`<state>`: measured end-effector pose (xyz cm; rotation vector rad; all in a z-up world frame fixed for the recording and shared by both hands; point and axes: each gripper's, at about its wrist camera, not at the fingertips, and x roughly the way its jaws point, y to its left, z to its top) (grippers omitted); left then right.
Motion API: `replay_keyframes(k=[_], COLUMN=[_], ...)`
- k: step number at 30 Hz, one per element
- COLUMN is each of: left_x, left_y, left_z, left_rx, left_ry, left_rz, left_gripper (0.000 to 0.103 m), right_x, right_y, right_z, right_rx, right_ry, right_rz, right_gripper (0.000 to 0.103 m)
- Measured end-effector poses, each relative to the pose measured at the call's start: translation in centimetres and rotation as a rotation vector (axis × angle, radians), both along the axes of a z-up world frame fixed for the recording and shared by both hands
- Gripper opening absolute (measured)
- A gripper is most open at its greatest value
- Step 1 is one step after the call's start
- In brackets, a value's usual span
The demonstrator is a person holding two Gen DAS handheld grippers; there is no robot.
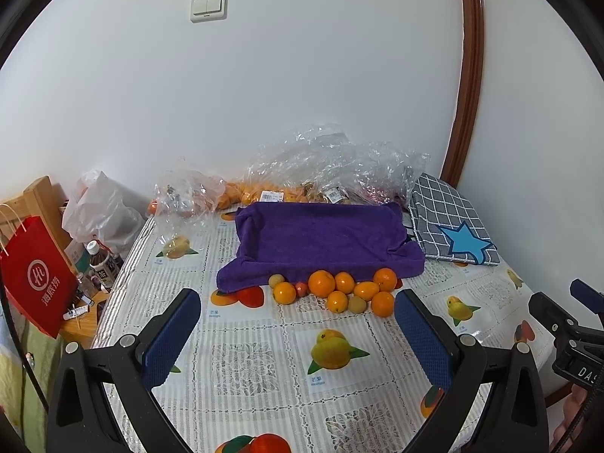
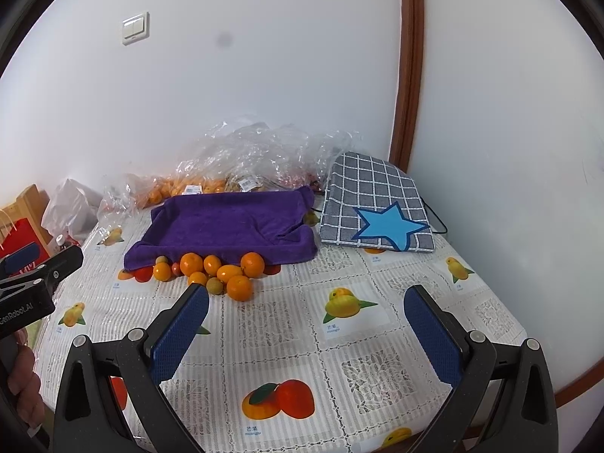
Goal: Organize fruits
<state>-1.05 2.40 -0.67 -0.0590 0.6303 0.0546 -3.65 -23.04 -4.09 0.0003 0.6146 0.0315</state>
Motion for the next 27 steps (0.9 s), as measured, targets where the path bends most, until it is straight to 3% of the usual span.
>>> replay_keyframes(k=[27], left_x=[-0.41], left_y=[0.07], left_z=[0.30], left_rx=[-0.009], left_ry=[-0.009], left_rz=[0.008], left_gripper=[0.103], right_x=[-0.48], right_y=[0.14], right_z=[0.15], right_rx=[0.000], right_ry=[-0.014], right_rz=[0.006], right_gripper=[0.102])
